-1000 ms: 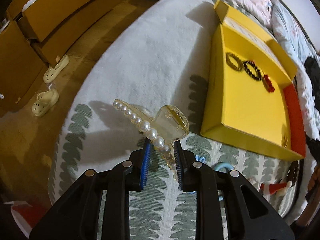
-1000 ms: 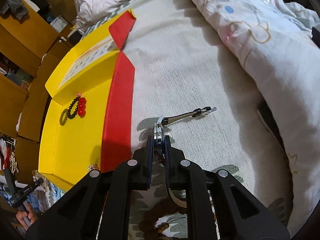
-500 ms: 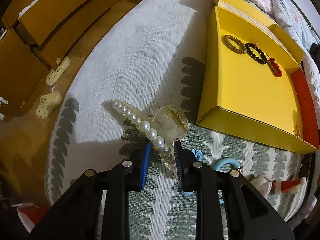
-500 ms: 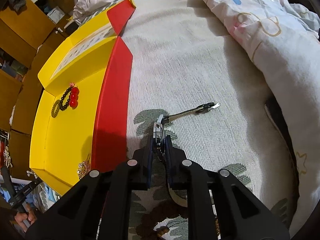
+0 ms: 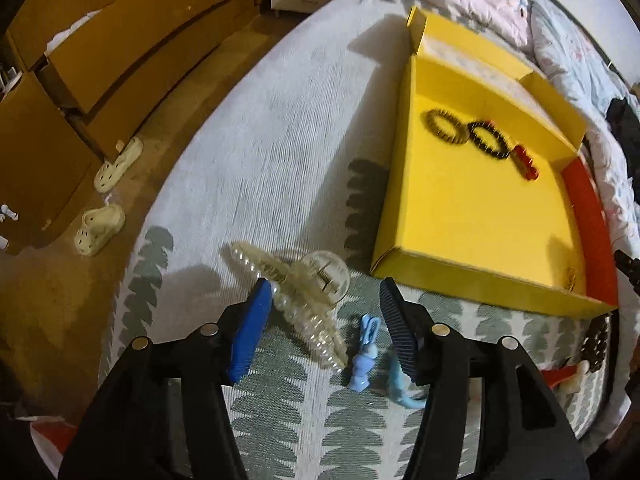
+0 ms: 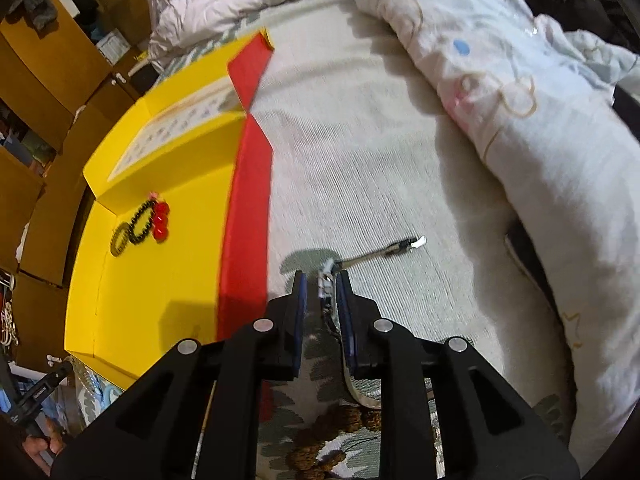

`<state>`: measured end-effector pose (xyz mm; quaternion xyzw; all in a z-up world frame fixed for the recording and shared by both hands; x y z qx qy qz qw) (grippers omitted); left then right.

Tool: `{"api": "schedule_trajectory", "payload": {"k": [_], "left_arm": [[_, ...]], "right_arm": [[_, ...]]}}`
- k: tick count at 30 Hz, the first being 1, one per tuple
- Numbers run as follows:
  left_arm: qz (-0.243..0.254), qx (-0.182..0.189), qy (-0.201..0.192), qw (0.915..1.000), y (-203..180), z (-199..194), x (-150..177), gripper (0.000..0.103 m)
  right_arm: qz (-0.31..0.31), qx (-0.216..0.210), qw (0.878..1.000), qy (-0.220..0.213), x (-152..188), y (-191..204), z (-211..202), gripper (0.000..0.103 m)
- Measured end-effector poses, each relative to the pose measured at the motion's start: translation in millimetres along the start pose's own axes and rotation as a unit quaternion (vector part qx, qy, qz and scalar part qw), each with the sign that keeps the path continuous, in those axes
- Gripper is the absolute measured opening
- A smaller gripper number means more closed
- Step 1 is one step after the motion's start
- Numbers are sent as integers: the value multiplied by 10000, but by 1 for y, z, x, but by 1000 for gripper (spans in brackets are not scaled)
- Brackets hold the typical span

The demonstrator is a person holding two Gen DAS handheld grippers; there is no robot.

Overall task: Organize jewelry
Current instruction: 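Lift the pearl hair clip with the left tool while the right tool carries the watch out, then grasp the brown coil hair tie with the left tool while the right tool grasps the red bead pick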

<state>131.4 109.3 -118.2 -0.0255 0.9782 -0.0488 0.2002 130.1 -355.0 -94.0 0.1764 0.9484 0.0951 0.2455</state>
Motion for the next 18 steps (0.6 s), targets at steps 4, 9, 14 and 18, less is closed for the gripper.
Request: {"api": "schedule_trajectory", "payload": {"k": [4,9,14,18], "left_arm": [[-8,240,-227,9995,-13,-10,-13,59],[1,571,-486,9972,-36,-22,-34,62],[171,837,-681,9940,-66,-20,-54,63],[350,980,-659,9924,-89,-11,-63,63]], "right_arm": [[-152,-2,9996,-257,-5,16,-15,29],[-417,-162,9975,-549,-11,49,-29,51],[-703,-421,9951,-546,-13,86,-31,51],[-1074,-480,9924,-363,-9,121,-13,51]]}}
Point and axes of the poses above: each gripper's, at about its wrist camera, not at the fingertips, and z roughly the way its jaws point, y to its left, x to its underside, the point moved 3 cm from there along z, roughly the way its jaws point, and after that the axes turned 1 degree about z, right-handed, at the moved point
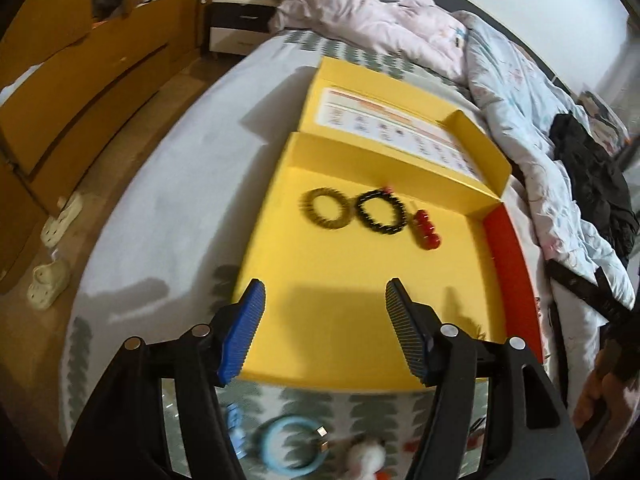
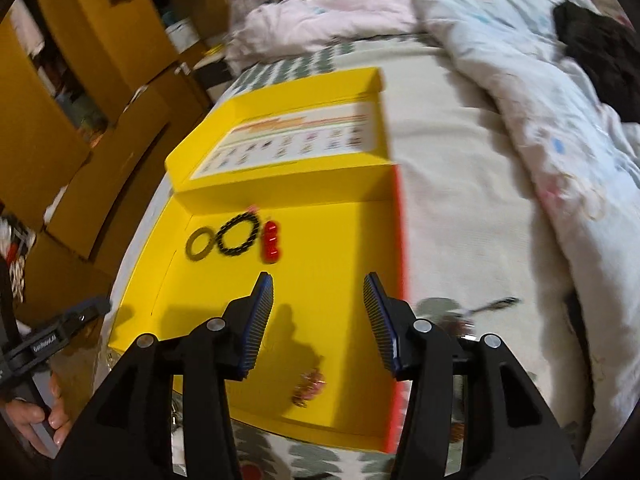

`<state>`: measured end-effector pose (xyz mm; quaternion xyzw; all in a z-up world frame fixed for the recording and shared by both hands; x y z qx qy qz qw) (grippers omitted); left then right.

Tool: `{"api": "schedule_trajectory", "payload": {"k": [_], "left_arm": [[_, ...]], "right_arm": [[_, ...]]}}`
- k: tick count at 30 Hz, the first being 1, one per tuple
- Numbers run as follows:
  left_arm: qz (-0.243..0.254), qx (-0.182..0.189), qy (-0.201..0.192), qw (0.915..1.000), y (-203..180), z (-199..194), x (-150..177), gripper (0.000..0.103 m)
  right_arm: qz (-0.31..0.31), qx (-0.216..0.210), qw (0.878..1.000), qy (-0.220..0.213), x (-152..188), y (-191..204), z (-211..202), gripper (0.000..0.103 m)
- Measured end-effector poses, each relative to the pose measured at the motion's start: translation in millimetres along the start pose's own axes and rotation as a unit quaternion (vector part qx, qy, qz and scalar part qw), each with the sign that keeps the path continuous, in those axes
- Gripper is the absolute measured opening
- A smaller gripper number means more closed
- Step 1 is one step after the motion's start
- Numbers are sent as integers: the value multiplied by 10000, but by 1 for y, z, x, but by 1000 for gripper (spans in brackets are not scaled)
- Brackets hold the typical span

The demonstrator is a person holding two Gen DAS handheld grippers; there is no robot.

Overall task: Organize jewelry
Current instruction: 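Grasp the brown coil hair tie with the left tool while the right tool grasps the red bead pick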

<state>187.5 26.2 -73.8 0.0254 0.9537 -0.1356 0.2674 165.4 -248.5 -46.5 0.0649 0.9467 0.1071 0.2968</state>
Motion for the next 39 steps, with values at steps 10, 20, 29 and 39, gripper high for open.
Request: {"api": "schedule_trajectory", "payload": {"k": [10,20,29,39], "left_arm": [[-63,343,459,9983,-17,49,-22,63],[142,292,685,9971,-24,85,-41,63],[343,26,872,9956,-23,109,-50,55],[397,-111,1053,9936,-19,125,-50,53]], "right_arm": [[-321,24,9982,505,-16,34,62,51],[-310,-82,9941,1031,-33,34,121,51],[-540,39,9895,1342,-41,41,160,51],[-816,383,9865,1364,-36,45,171,51]]}}
Point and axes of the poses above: each gripper's, at about its wrist camera, not at the fingertips, and z roughly the way its jaws point, y to its left, x to its underside, the point moved 3 cm from there along z, roughly the way its jaws point, and after that the axes turned 1 degree about z, right-handed, at the moved point
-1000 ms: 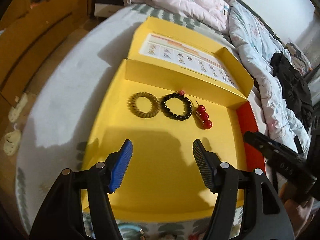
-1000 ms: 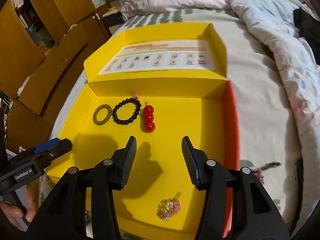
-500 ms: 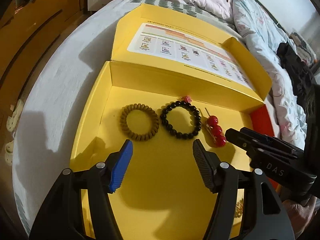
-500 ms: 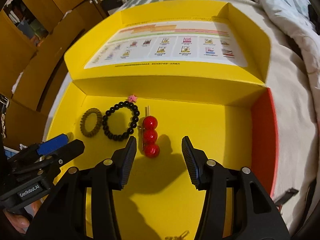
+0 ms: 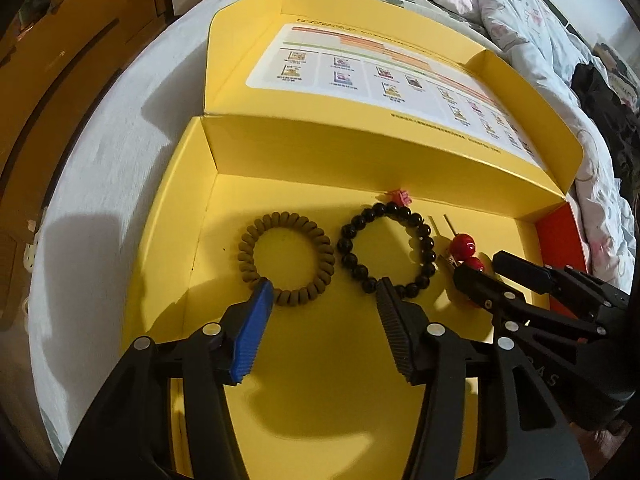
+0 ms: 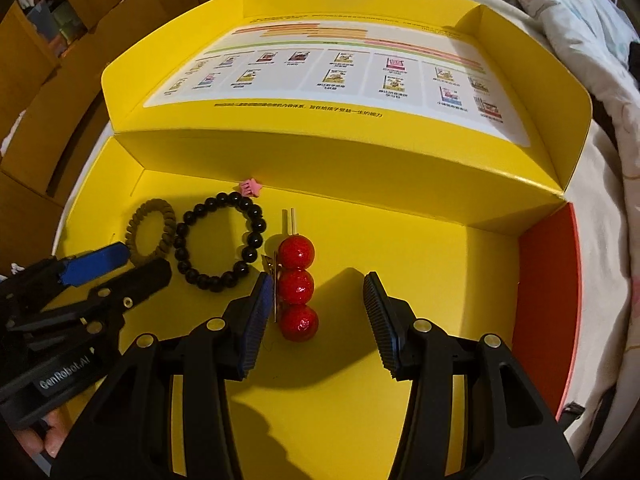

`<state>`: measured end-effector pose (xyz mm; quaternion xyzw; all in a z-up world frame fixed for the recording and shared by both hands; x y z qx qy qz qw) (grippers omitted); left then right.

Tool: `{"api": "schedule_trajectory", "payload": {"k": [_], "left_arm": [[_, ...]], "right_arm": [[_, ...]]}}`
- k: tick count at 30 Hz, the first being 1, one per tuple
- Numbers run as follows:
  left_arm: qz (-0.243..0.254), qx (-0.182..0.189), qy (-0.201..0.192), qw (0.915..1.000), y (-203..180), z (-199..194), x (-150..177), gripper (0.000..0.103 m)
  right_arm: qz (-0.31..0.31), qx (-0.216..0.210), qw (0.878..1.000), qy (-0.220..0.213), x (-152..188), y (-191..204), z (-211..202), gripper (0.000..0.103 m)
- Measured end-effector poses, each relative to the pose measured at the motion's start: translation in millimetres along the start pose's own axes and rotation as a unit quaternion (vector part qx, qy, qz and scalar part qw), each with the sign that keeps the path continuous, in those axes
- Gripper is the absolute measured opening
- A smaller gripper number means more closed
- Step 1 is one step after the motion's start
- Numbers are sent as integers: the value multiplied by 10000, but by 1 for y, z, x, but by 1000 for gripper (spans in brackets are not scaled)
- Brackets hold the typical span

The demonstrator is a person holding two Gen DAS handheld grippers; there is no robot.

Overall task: Organize jewelry
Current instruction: 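Grasp the brown coil hair tie with the left tool while the right tool grasps the red bead pick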

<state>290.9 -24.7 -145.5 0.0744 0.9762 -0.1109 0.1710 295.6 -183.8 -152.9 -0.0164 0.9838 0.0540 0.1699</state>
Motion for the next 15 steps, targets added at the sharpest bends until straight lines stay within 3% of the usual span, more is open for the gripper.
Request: {"api": "schedule_trajectory", "payload": {"k": [15], "left_arm": [[268,-140,-188,9994,-10,3,-19,50]], "right_arm": [[-74,96,9999,-77,-3,1,2,51]]}}
Point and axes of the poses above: each gripper's, at about its wrist camera, not at the fingertips, and z roughly the way its jaws point, y to its left, x to its underside, the point moved 3 cm from there along z, roughly the way its jaws point, and after that the axes turned 1 degree about z, right-handed, at the moved point
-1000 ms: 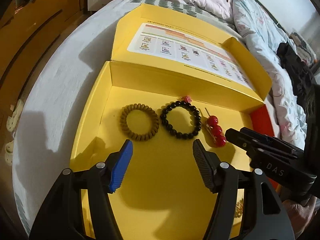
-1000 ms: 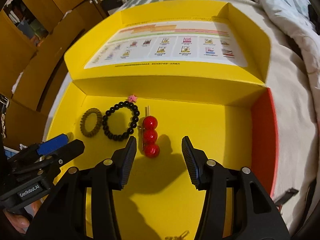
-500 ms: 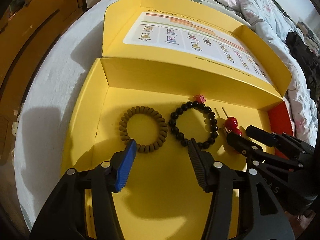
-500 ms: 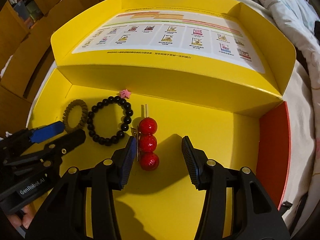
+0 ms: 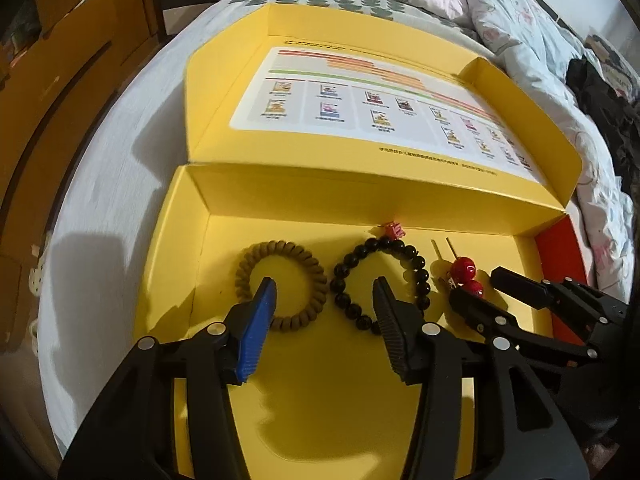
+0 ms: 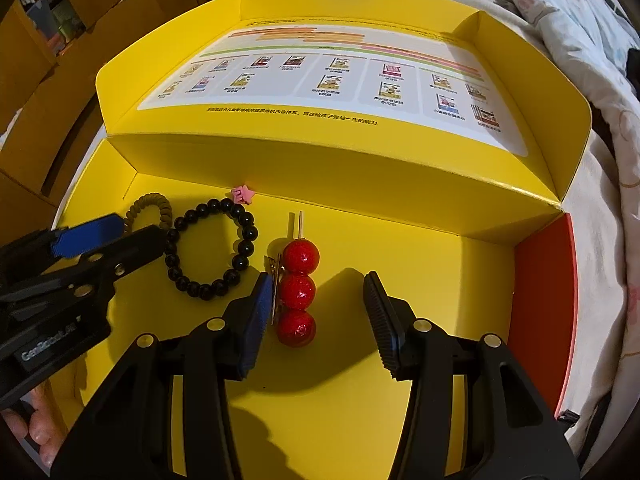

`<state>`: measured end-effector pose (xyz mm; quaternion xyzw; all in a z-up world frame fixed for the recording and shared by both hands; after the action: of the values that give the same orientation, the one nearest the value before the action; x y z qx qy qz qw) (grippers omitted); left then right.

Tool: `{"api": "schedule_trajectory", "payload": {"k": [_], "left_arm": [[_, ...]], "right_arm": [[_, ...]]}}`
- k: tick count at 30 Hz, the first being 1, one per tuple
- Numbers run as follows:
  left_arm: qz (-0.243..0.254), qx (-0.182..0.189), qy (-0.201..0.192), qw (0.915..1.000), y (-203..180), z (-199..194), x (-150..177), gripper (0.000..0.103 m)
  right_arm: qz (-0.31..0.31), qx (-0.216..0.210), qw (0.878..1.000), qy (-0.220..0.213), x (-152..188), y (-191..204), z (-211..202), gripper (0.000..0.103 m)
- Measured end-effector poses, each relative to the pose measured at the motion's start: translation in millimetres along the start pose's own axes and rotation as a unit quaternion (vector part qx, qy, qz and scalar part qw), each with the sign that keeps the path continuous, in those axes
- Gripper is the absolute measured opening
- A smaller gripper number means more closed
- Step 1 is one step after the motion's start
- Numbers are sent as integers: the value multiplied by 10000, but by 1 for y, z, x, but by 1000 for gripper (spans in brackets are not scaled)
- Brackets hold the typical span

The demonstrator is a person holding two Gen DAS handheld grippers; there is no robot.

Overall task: Organize jewelry
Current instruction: 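Grasp the brown coil hair tie with the left tool while the right tool grasps the red bead pick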

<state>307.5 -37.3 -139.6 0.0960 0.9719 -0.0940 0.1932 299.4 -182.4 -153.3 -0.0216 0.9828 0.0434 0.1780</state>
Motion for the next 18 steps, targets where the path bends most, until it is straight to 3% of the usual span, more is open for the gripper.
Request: {"api": "schedule_trajectory", "payload": {"k": [4,18], "left_arm": [[-126,-63,244,9996,2,15,-2,44],[-300,-6,393,9988,15,12,4,44]], "right_arm": [[-25,26,10000,11,0,0,0,51],[3,0,10000,55,1,-1,-2,51]]}}
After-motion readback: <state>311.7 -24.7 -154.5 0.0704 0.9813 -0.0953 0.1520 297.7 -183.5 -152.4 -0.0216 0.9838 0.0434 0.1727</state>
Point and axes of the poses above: each gripper's, at about its wrist camera, not at the fingertips, and z roughly the way its jaws point, y to its left, x to its underside, the point moved 3 cm from there along z, roughly the way its jaws point, and after that the axes turned 1 degree about z, right-handed, at the moved point
